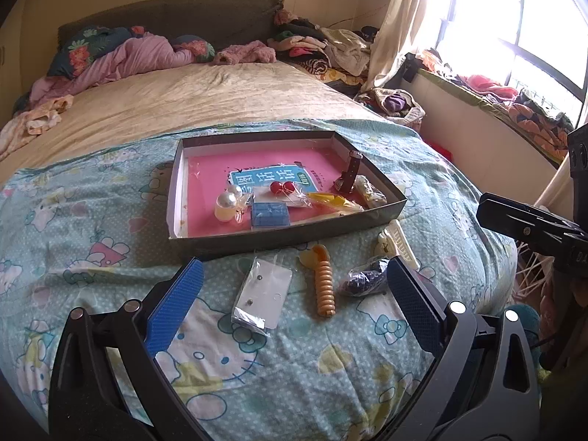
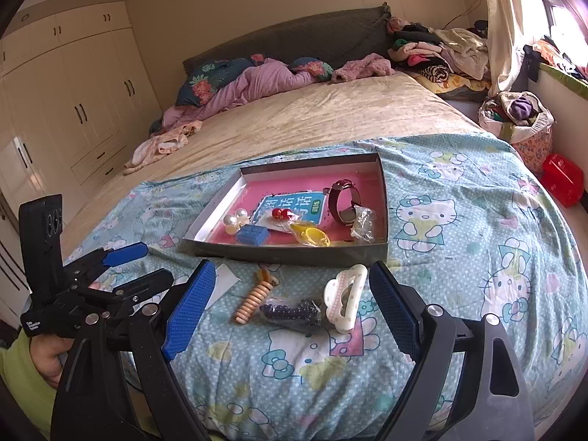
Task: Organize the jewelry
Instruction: 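Withdraw both tools from the box toward the remaining loose items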
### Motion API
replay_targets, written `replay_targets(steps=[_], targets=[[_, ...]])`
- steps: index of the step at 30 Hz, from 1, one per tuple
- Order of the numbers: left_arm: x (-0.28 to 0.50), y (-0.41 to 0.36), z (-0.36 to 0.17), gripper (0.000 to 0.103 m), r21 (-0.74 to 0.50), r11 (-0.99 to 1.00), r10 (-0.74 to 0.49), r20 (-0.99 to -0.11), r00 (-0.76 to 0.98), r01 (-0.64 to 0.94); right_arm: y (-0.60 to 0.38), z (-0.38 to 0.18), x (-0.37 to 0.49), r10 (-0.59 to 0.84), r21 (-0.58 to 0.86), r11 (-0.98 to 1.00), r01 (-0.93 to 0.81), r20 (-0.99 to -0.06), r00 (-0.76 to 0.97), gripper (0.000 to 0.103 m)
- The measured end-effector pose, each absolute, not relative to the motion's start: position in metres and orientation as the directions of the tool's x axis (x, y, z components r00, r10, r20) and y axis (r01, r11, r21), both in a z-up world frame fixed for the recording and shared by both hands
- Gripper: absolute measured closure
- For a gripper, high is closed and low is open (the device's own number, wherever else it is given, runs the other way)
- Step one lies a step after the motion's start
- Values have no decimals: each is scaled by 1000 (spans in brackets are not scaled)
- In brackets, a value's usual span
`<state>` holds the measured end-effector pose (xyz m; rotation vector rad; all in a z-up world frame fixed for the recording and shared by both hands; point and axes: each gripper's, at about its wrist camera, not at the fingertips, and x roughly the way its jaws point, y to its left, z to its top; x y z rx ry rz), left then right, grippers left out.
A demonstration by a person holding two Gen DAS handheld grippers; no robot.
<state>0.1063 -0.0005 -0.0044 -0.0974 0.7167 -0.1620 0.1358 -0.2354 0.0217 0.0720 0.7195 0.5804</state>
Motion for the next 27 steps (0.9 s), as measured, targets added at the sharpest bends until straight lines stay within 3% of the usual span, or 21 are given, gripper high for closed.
replay_targets(steps=[16,24,27], targets=[[114,-6,-33,10,-157,979,-203,-697,688,131,-229,-8,146,484,230,857,-460,-665,569,18],[116,-19,-56,10,-209,960,-278,-722,633,184,-231,-31,161,486,273,858,-434,-704,518,19],[118,-24,-63,14,-220,954,-300,-729,615,205,-229,-40,168,480,279,862,-424,-719,503,24]])
